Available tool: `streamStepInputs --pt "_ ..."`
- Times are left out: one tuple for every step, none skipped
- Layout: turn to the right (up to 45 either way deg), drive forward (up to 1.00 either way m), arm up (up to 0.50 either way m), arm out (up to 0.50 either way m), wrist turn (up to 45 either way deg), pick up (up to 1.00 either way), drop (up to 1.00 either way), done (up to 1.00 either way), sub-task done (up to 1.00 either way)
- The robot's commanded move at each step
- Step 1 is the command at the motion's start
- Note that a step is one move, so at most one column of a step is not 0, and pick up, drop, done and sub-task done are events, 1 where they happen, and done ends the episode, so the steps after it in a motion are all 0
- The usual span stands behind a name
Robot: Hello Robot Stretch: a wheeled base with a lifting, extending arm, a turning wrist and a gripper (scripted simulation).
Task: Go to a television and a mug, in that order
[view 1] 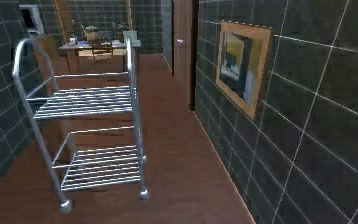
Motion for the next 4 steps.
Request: streamStepInputs --pt "3.0 0.00 0.00 0.00 0.0 0.00 0.00 0.00 0.00" --pt "0.0 1.00 0.00 0.00 0.0 0.00 0.00 0.00 0.00" --pt "-15.0 0.00 0.00 0.00 0.0 0.00 0.00 0.00 0.00" --pt "0.0 0.90 0.00 0.00 0.0 0.00 0.00 0.00 0.00"
